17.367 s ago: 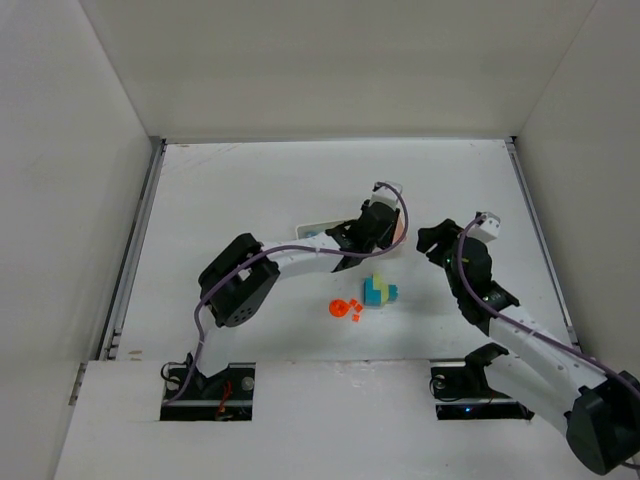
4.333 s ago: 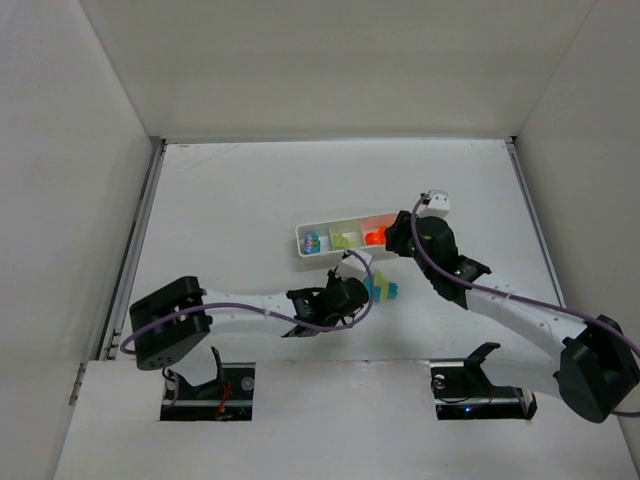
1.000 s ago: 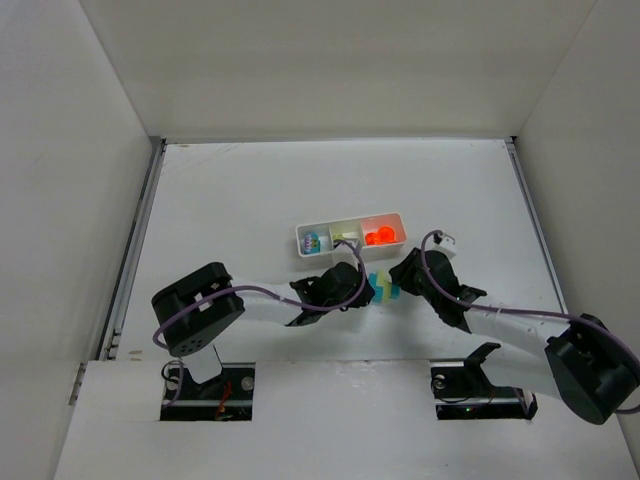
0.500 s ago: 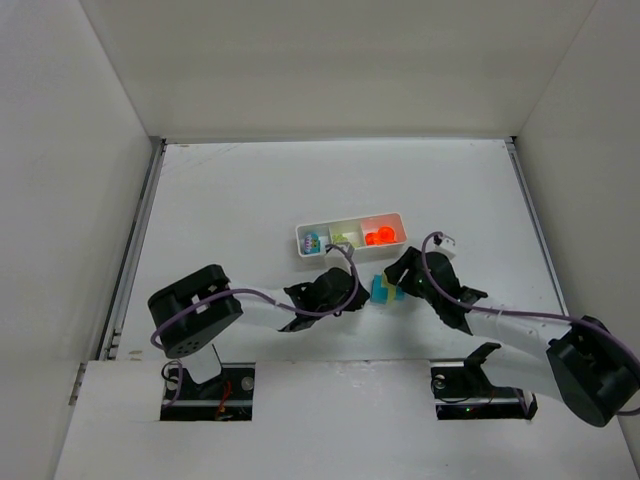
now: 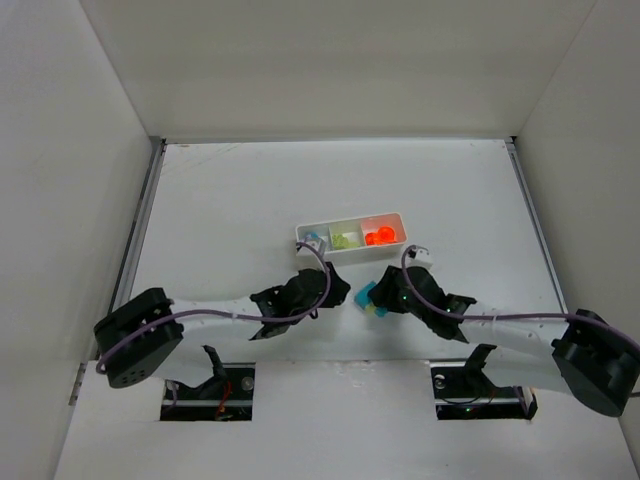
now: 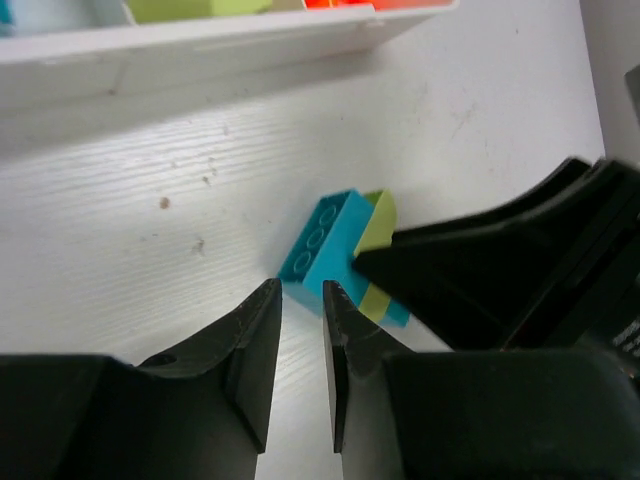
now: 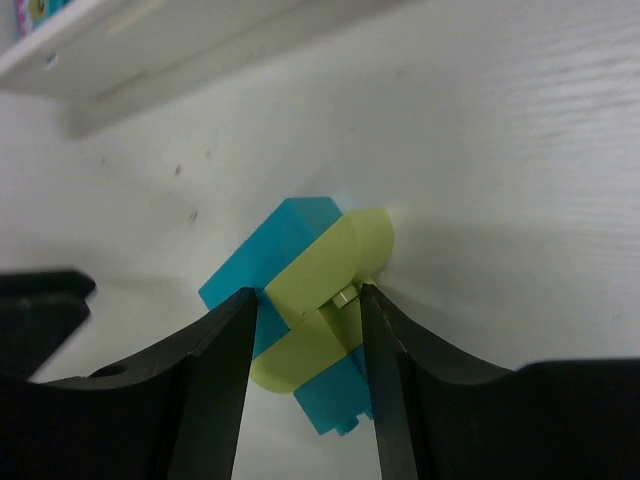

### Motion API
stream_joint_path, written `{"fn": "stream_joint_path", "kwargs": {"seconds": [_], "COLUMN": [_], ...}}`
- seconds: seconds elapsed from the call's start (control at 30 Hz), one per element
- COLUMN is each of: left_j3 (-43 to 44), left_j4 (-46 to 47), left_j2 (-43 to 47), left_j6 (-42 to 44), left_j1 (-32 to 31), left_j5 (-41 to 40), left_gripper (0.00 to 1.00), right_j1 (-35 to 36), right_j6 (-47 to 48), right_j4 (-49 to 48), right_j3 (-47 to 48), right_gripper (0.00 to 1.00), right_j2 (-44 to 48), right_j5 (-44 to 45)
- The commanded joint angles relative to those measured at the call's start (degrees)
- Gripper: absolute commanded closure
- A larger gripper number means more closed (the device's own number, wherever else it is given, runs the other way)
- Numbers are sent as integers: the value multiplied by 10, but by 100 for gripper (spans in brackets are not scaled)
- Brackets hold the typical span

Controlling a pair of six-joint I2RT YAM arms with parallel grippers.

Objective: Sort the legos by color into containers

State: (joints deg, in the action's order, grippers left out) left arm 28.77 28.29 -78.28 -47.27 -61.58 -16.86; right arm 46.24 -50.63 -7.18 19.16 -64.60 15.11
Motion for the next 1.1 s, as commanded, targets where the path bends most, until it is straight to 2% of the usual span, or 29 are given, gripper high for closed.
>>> {"fn": "stream_joint_path", "kwargs": {"seconds": [0.0,0.03,0.1,0.2,0.3,0.4,0.67,0.77,0.83,0.9,1.07], "left_j3": [-23,-28,-35,-43,-44,-40,-20,-19,-21,-23,-39], "left_j4": [-41,-51,-67,-85,-105,-131,-201,-208,-207,-203,-179], "left_j2": [69,85,109,133,146,154,199,206,205,203,222], "left_j6": [15,17,18,20,20,24,34,31,30,25,2], "left_j1": [19,24,34,47,61,75,109,124,133,141,151], "left_j5": [-37,-41,-47,-47,-41,-30,31,68,95,124,183], "left_gripper": [79,79,77,75,72,66,48,43,40,37,29], "right_j1": [41,45,50,69,104,131,188,196,196,196,208], "right_j6": [-13,-11,3,29,54,62,77,85,86,91,138], "right_j4": [13,22,51,93,129,154,208,205,198,192,162], "right_j3": [39,43,49,54,62,74,142,157,158,156,150], "right_gripper": [46,44,31,21,15,14,22,37,51,59,61], "right_j2": [-1,3,19,47,62,46,-91,-122,-127,-118,-59], "right_j5": [-3,2,27,49,54,54,113,134,145,150,123]}}
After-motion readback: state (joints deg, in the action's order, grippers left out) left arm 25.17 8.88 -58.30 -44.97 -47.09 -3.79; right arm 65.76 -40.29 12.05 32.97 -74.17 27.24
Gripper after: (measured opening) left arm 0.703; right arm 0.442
